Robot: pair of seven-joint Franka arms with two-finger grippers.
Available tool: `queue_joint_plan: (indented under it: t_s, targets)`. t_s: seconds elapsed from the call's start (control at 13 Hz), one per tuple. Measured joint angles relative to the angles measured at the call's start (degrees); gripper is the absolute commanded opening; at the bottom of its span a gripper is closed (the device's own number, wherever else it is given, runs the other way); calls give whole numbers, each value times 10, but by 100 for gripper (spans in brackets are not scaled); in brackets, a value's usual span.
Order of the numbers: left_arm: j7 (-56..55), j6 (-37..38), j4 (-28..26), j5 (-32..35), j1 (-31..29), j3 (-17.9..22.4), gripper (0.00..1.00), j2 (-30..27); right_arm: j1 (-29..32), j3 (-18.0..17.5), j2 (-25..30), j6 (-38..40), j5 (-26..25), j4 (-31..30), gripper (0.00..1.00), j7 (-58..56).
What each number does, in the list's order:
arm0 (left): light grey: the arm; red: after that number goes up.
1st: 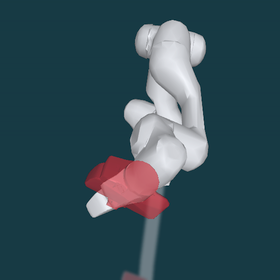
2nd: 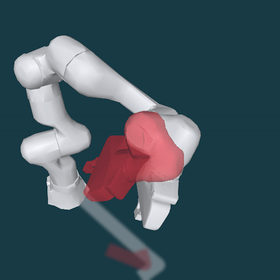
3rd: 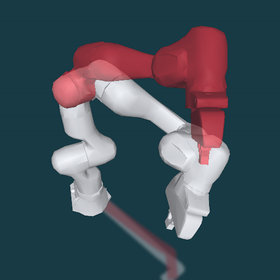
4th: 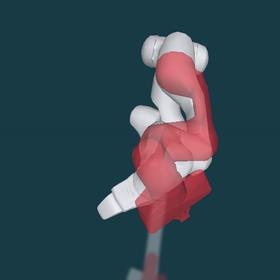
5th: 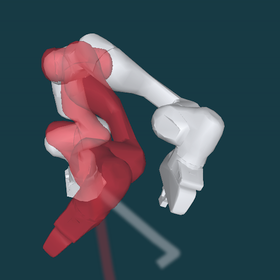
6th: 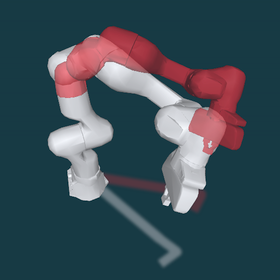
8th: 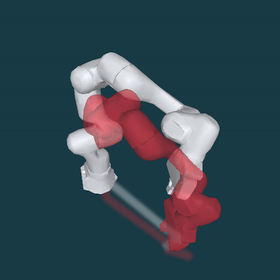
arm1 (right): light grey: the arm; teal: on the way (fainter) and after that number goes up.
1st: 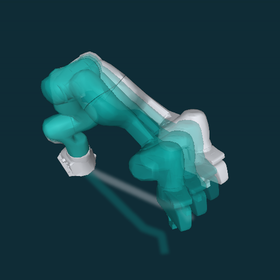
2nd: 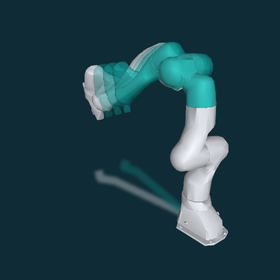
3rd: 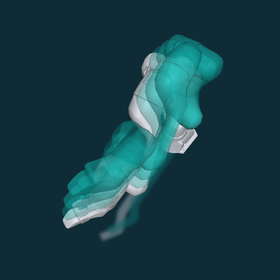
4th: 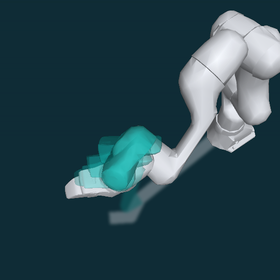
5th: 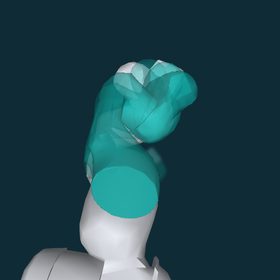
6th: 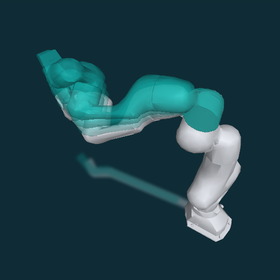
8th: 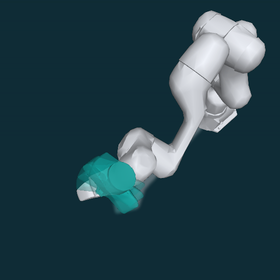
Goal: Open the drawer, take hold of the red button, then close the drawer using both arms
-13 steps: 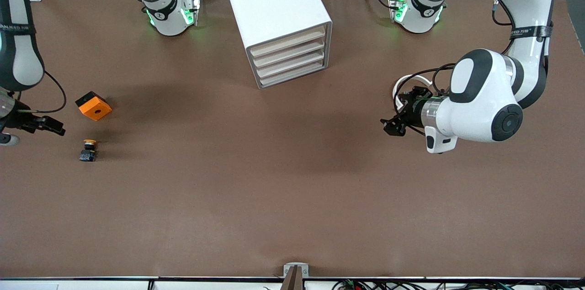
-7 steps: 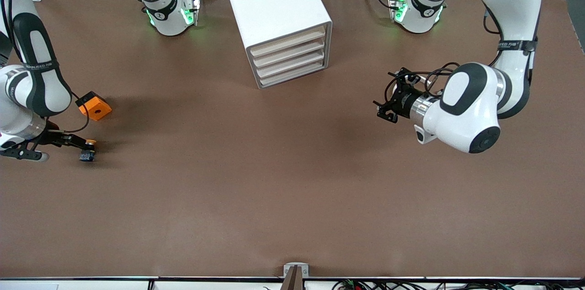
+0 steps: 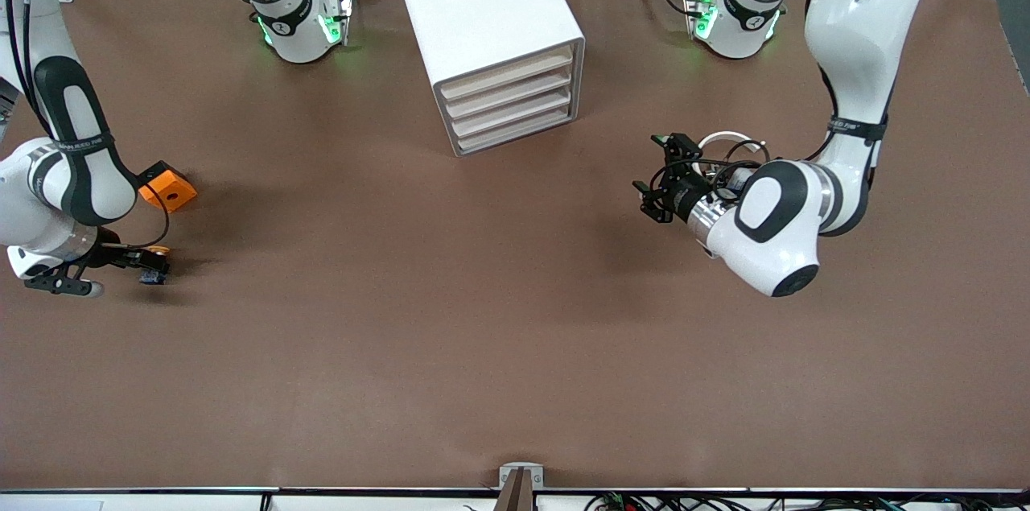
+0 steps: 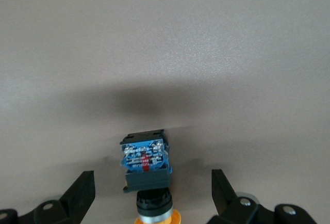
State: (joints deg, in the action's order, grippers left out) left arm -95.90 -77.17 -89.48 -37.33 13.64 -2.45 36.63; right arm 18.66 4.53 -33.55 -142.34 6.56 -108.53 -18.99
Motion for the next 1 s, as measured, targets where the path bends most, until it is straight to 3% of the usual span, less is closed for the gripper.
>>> queue_joint_plan:
  t_s: [0.23, 0.31, 0.38, 0.46, 0.54, 1.0]
  targets:
    - [-42, 15, 25, -23, 7, 0, 100, 29, -2, -1, -15, 0, 0, 8, 100, -2]
    - [-56, 19, 28, -29, 7, 0, 100, 32, -4, -2, -18, 0, 0, 8, 96, -4]
    - [-64, 24, 29, -31, 9, -1, 100, 33, -6, -3, -19, 0, 0, 8, 73, -6]
    - [-68, 30, 30, -31, 13, -1, 100, 35, -8, -3, -20, 0, 0, 9, 34, -9]
    - [-70, 34, 30, -31, 19, -1, 100, 38, -8, -3, -21, 0, 0, 9, 2, -18]
    - [-111, 40, 31, -45, 65, -1, 100, 84, -8, -2, -22, 0, 0, 15, 0, -39]
